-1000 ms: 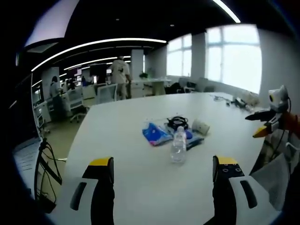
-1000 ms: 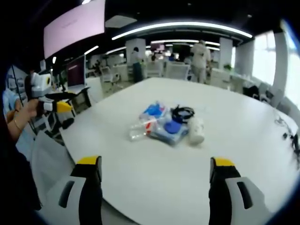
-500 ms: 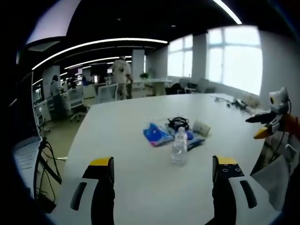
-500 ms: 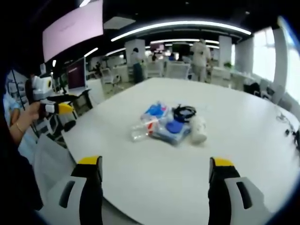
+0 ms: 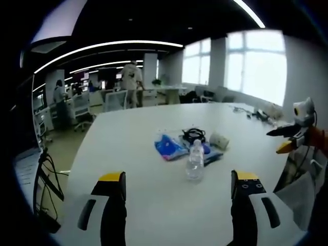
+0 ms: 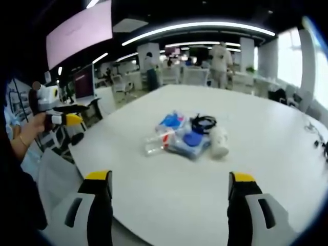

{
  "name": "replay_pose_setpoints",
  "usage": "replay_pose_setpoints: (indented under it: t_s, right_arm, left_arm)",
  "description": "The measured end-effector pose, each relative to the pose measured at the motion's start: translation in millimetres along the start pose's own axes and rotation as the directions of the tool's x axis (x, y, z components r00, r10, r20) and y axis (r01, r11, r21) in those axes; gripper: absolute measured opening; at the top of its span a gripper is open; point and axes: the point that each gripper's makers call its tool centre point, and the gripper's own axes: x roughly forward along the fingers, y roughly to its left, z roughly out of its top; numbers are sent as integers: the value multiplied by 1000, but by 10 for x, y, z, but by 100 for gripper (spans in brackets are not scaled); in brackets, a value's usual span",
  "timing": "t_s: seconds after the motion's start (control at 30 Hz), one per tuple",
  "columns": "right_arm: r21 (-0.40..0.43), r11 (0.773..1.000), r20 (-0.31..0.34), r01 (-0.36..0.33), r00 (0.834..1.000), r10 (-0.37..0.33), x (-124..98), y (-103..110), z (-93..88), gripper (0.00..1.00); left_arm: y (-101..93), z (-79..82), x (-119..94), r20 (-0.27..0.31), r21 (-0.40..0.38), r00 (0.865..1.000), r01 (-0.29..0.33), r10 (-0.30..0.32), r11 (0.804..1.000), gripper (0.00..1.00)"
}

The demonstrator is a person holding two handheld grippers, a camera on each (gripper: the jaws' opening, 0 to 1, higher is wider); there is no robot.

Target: Arrange the tabletop items into an orderly group along one side of the table until the central work area is clear of visible clutter.

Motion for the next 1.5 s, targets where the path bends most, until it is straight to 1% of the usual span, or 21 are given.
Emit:
replay_pose_setpoints:
  t_s: [0.13, 0.5, 0.77, 0.97, 1.07, 1.13, 1.2, 1.23, 1.27, 1.33, 1.43, 1.5]
  right_arm:
    - [-2, 1000, -3, -4, 1000, 4, 25, -7, 16, 92]
    - [-2, 1000, -3, -23, 1000, 23, 120, -16, 95, 92]
    - [0, 999, -10, -54, 998, 54, 260, -9, 175, 92]
    - [3, 997, -13, -71, 997, 71, 390, -30, 223, 91]
    - [4, 997, -19, -74, 997, 74, 461, -57, 239, 90]
    - [6, 997, -20, -76, 997, 76, 508, -81, 252, 90]
    - [8, 997, -22, -79, 997, 79, 559, -99, 264, 90]
    - [7, 997, -23, -80, 997, 80, 580, -107, 267, 90]
    - [7, 997, -26, -81, 996, 81, 612, -119, 270, 90]
    - [8, 996, -29, -84, 996, 85, 663, -133, 277, 90]
    - [11, 996, -32, -89, 995, 90, 733, -146, 284, 89]
    - [12, 996, -34, -92, 995, 92, 784, -161, 289, 89]
  left_arm:
    - [2, 22, 46, 1, -2, 1000, 6, -6, 1000, 81]
    - [3, 84, 216, -24, 15, 999, 32, -32, 999, 79]
    - [-29, 109, 387, -48, 30, 997, 60, -59, 998, 79]
    - [-70, 112, 556, -66, 33, 994, 87, -84, 996, 79]
    - [-84, 96, 645, -87, 41, 992, 98, -94, 994, 78]
    - [-83, 45, 704, -132, 61, 987, 103, -94, 993, 78]
    - [-93, 76, 783, -118, 81, 988, 106, -96, 991, 78]
    - [-116, 100, 827, -104, 50, 988, 117, -112, 992, 78]
    - [-164, 99, 847, -103, 14, 985, 139, -137, 990, 77]
    - [-162, 106, 902, -102, 12, 984, 149, -147, 989, 76]
    - [-164, 66, 1011, -121, 33, 982, 153, -148, 988, 77]
    - [-164, 42, 1066, -132, 33, 979, 161, -155, 986, 76]
